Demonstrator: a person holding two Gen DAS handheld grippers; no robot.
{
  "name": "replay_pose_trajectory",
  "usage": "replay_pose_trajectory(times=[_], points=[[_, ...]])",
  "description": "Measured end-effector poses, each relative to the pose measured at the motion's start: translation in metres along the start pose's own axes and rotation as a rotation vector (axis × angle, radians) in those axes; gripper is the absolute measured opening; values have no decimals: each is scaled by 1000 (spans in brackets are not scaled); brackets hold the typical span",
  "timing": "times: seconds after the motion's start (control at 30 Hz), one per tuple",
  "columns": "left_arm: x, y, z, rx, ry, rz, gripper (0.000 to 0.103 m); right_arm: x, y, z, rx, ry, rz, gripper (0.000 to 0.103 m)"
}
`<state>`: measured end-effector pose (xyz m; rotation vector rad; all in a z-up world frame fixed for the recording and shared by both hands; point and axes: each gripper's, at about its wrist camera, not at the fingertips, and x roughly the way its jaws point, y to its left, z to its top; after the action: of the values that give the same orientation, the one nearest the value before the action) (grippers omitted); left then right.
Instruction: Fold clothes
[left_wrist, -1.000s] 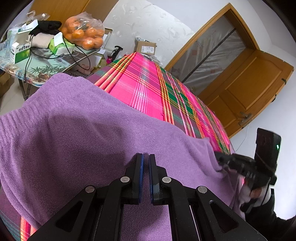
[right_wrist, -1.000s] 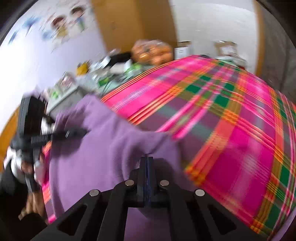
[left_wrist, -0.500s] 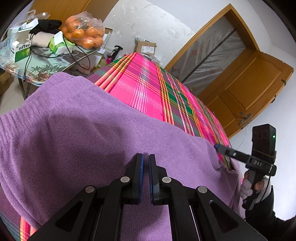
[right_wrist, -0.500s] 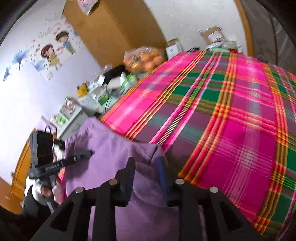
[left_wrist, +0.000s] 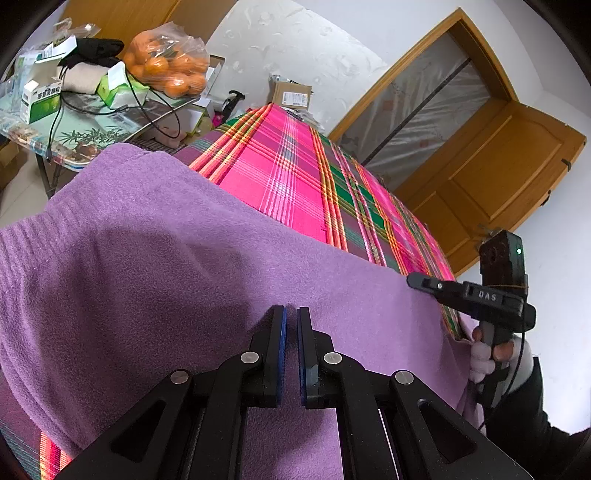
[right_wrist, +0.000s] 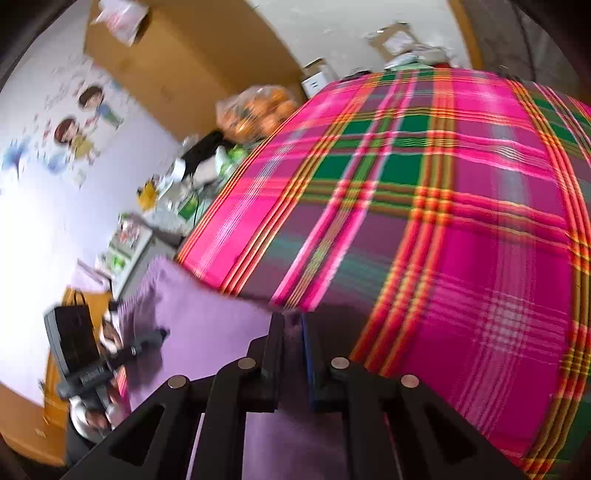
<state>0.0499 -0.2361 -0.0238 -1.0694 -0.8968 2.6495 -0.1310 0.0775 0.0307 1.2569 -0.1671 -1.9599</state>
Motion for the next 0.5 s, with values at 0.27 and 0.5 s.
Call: replay_pose_trajectory(times=[0.27,0.5], points=[[-8,-1,-1,-4,-7,27,5,-39,7,-22,-9,-74,29,18],[-32,7,-17,17,-41,81,5,-45,17,-64,-95,1,-37,18]])
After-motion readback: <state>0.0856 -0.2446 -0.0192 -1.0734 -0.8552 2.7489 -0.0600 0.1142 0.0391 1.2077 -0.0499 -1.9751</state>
